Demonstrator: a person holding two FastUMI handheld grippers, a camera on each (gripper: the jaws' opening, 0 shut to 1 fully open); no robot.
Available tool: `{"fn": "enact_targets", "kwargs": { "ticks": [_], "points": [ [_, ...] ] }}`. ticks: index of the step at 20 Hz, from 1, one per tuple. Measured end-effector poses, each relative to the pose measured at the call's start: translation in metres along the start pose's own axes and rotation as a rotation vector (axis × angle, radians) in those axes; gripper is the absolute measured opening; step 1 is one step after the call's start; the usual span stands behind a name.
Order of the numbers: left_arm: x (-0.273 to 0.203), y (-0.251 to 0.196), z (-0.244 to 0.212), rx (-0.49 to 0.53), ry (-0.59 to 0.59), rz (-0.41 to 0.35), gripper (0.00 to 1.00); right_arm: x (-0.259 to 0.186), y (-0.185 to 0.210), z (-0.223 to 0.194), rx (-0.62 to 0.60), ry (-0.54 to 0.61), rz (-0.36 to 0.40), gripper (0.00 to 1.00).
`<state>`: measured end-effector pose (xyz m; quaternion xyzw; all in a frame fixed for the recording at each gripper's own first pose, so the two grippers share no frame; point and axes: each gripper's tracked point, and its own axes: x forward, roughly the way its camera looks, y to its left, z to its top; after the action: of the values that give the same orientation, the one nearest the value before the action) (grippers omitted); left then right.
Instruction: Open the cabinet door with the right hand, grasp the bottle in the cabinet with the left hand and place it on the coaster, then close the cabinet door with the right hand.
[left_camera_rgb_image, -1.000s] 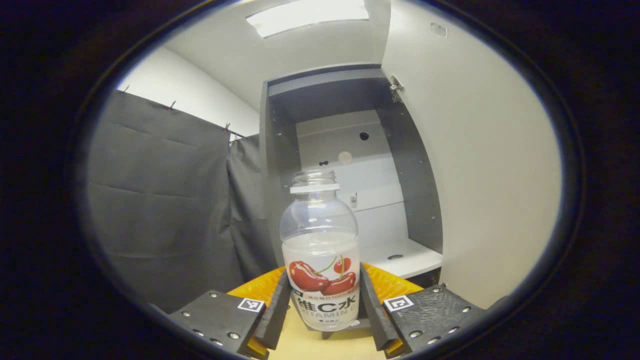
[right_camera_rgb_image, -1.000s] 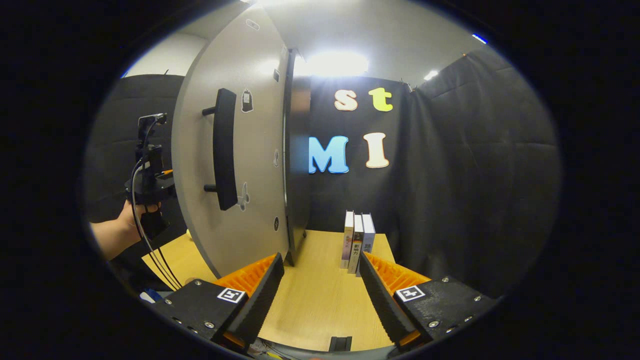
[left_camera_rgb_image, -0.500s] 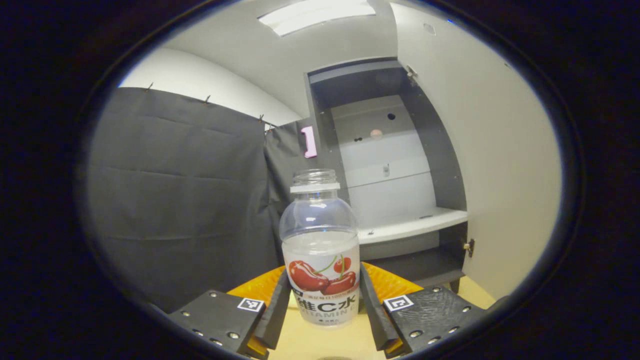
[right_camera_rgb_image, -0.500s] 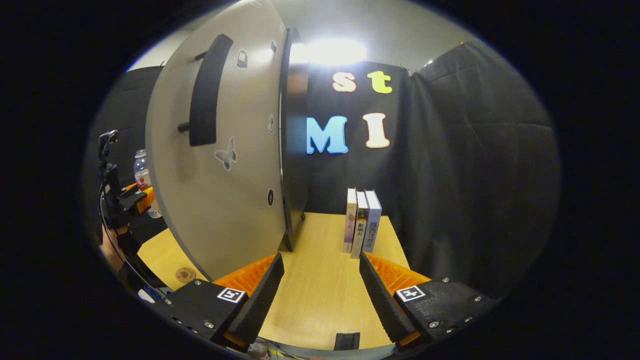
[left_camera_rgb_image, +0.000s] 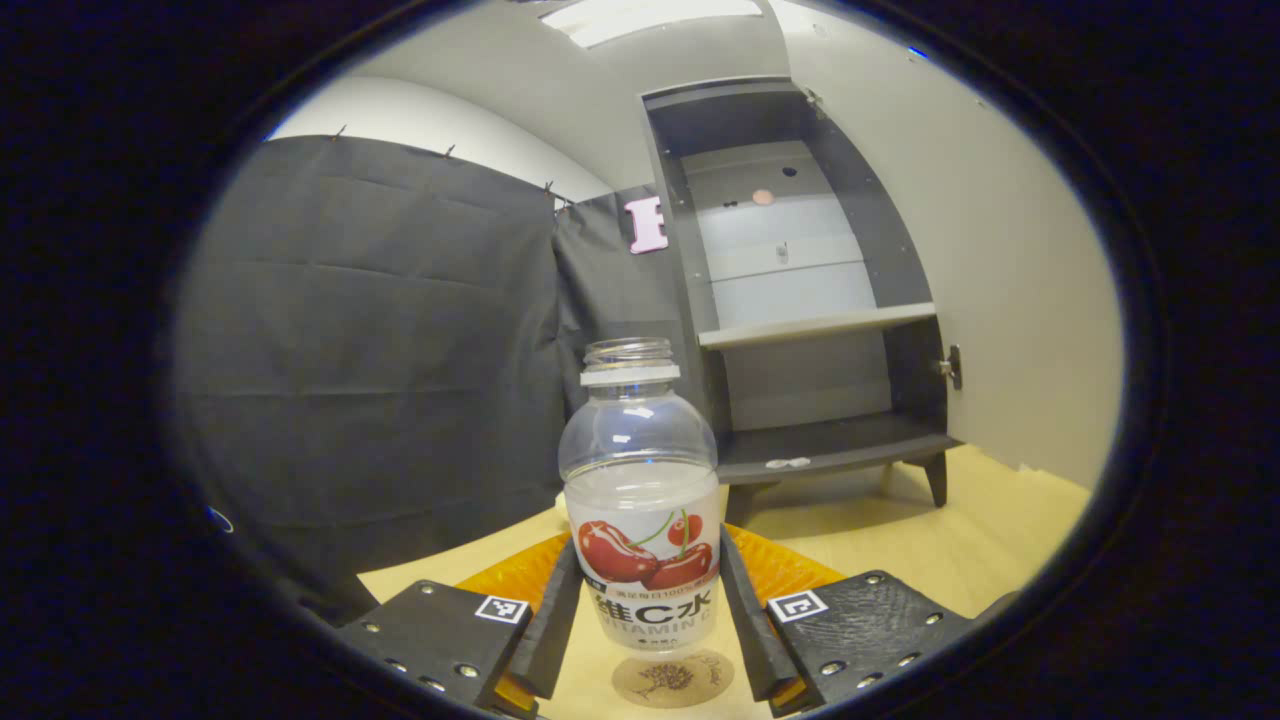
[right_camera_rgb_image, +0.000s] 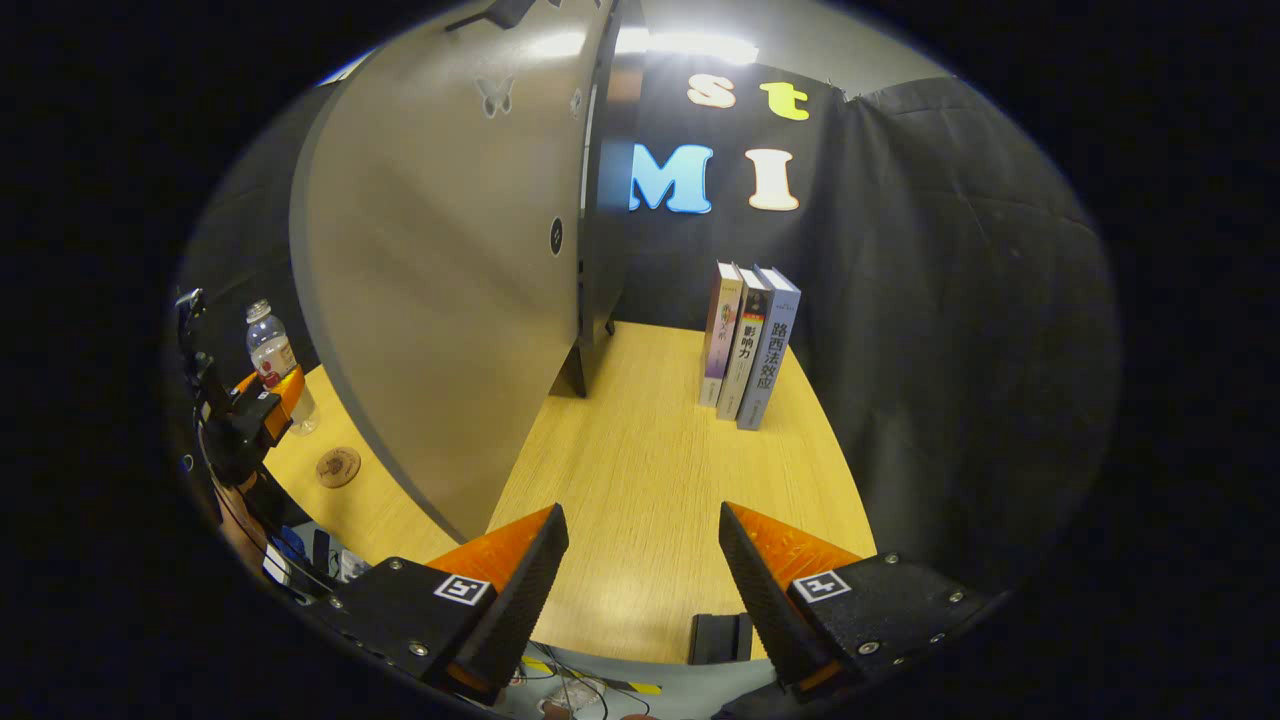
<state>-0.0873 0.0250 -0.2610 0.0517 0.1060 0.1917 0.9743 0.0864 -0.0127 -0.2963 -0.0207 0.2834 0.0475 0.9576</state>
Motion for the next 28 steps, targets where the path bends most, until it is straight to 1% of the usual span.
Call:
{"fn": "enact_targets", "kwargs": {
  "ticks": [3, 6, 7, 8, 9, 10, 11, 12, 13, 14, 15, 17, 18, 19, 21, 24, 27, 28],
  "points": [
    [0.005, 0.010, -0.037, -0.032, 0.015, 0.013, 0.72, 0.001, 0.012, -0.033, -0.064, 0.089, 0.026, 0.94],
    [0.010, 0.008, -0.066, -0.060, 0.044, 0.017, 0.72, 0.004, 0.023, -0.040, -0.085, 0.105, 0.047, 0.94],
    [0.011, 0.008, -0.076, -0.062, 0.065, 0.022, 0.77, 0.008, 0.027, -0.039, -0.080, 0.106, 0.051, 0.94],
    [0.014, 0.007, -0.075, -0.057, 0.049, 0.023, 0.71, 0.009, 0.032, -0.036, -0.072, 0.099, 0.059, 0.95],
    [0.012, 0.006, -0.072, -0.045, 0.041, 0.022, 0.79, 0.009, 0.039, -0.033, -0.069, 0.090, 0.073, 0.95],
    [0.010, 0.005, -0.073, -0.034, 0.033, 0.027, 0.68, 0.008, 0.045, -0.031, -0.078, 0.084, 0.086, 0.94],
    [0.009, 0.007, -0.075, -0.030, 0.034, 0.030, 0.79, 0.007, 0.047, -0.031, -0.095, 0.080, 0.090, 0.95],
    [0.008, 0.008, -0.076, -0.029, 0.035, 0.043, 0.74, 0.006, 0.049, -0.031, -0.106, 0.079, 0.095, 0.95],
    [0.008, 0.009, -0.075, -0.034, 0.031, 0.050, 0.76, 0.008, 0.049, -0.033, -0.109, 0.082, 0.098, 0.95],
    [0.008, 0.010, -0.072, -0.046, 0.024, 0.052, 0.90, 0.007, 0.049, -0.035, -0.107, 0.087, 0.099, 0.94],
    [0.008, 0.011, -0.068, -0.060, 0.013, 0.047, 0.85, 0.007, 0.049, -0.036, -0.104, 0.092, 0.097, 0.95],
    [0.005, 0.012, -0.061, -0.085, -0.006, 0.048, 0.91, 0.007, 0.048, -0.037, -0.097, 0.097, 0.096, 0.95],
    [0.004, 0.014, -0.056, -0.093, -0.013, 0.049, 0.91, 0.007, 0.047, -0.037, -0.099, 0.097, 0.094, 0.95],
    [0.004, 0.016, -0.049, -0.091, -0.025, 0.053, 0.85, 0.007, 0.046, -0.037, -0.103, 0.100, 0.091, 0.95],
    [0.004, 0.021, -0.029, -0.088, -0.047, 0.059, 0.84, 0.006, 0.046, -0.039, -0.111, 0.107, 0.088, 0.95],
    [0.006, 0.019, 0.010, -0.101, -0.106, 0.031, 0.84, 0.002, 0.047, -0.036, -0.096, 0.104, 0.098, 0.95],
    [0.008, 0.019, 0.035, -0.086, -0.095, -0.010, 0.85, -0.001, 0.046, -0.023, -0.083, 0.083, 0.104, 0.95],
    [0.007, 0.019, 0.047, -0.087, -0.097, -0.012, 0.85, -0.004, 0.045, -0.018, -0.067, 0.072, 0.106, 0.95]
  ]
}}
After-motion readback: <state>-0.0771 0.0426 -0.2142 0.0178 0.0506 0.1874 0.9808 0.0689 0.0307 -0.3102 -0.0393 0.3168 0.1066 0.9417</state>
